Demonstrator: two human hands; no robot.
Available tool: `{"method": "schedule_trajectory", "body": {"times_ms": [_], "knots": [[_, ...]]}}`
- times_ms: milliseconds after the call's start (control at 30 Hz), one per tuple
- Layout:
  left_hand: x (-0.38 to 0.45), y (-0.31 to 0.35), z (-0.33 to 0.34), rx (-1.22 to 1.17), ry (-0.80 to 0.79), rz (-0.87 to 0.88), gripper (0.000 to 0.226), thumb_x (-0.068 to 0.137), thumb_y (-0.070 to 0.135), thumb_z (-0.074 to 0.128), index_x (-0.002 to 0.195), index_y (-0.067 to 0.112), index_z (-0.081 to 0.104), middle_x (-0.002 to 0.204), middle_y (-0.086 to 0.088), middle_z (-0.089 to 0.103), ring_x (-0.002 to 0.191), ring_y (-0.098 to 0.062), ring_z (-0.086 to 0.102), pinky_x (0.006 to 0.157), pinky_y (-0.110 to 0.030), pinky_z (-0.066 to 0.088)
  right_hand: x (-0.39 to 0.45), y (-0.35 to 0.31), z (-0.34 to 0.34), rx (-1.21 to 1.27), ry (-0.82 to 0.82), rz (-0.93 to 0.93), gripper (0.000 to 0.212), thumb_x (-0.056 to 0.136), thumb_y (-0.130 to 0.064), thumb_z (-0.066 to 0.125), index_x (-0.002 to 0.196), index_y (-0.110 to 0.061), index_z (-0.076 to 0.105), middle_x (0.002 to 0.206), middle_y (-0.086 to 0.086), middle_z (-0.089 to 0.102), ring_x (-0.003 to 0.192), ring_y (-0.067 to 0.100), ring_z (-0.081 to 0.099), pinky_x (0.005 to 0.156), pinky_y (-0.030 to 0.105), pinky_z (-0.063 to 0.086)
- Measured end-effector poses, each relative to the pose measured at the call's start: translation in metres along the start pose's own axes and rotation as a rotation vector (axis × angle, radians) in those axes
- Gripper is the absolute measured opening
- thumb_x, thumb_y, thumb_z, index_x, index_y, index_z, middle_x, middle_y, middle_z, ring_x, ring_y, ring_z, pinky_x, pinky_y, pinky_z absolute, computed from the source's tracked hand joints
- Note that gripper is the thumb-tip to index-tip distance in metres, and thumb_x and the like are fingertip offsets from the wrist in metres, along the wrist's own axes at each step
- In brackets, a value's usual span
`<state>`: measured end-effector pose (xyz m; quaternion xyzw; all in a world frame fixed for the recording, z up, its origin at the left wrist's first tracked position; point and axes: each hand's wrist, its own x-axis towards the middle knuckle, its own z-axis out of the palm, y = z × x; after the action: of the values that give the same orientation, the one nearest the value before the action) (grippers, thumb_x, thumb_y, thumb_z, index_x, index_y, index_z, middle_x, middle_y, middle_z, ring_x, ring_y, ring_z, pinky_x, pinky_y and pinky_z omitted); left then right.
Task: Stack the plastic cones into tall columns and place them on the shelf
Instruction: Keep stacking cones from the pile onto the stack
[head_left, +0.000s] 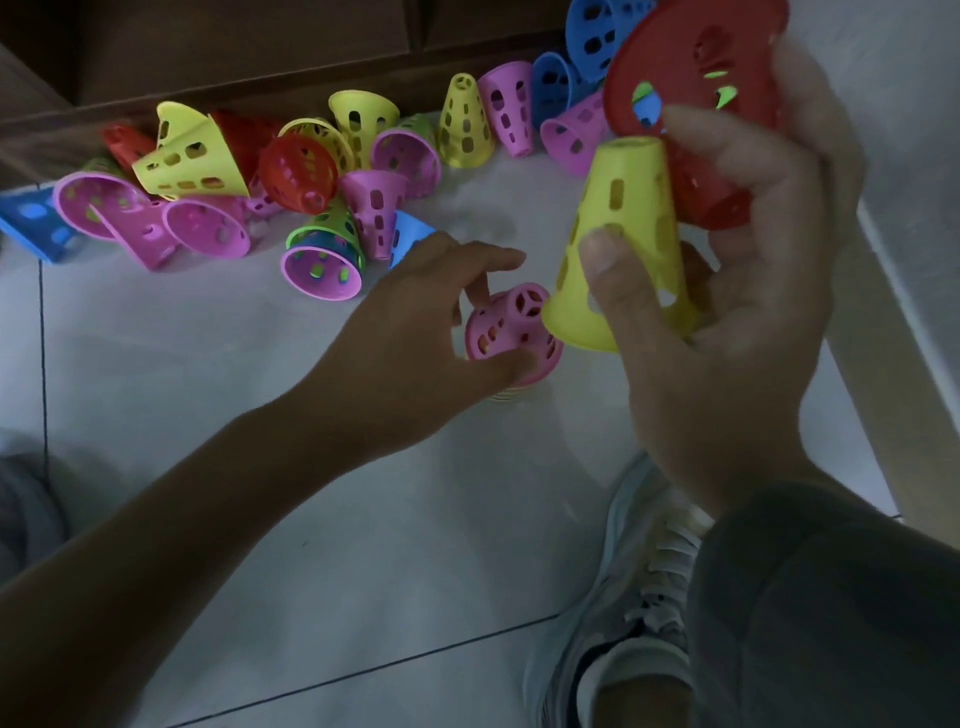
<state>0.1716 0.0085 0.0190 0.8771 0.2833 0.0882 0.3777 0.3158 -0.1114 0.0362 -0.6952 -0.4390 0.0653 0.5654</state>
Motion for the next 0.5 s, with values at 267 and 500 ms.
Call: {"method": "schedule_trajectory", "body": {"times_ms": [267,500], "knots": [[-0.012,-0.008,-0.015,-0.348,0.032,-0.105,0.036,0.089,0.023,0.073,0.115,0.044,0.060,0.111,0.013,0.064,0.099,-0.010,0.063,0.081,-0.025,0.058,0.008,0.002,0.019,0.054,-0.049,-0.065,0.051,0.089,-0.022,0.077,0.128,-0.001,0.051,0.147,0.032,0.031,0.133,0.046,0.045,0.099,0.049,0.053],[-0.017,-0.022,-0.016,-0.407,0.142,-0.181,0.029,0.094,0.011,0.068,0.119,0.025,0.069,0.107,0.011,0.069,0.092,-0.008,0.065,0.079,-0.022,0.057,-0.018,0.018,0.034,0.022,-0.149,-0.009,0.058,0.080,-0.007,0.085,0.129,0.000,0.056,0.154,0.025,0.022,0.142,0.036,0.037,0.096,0.052,0.054]]}}
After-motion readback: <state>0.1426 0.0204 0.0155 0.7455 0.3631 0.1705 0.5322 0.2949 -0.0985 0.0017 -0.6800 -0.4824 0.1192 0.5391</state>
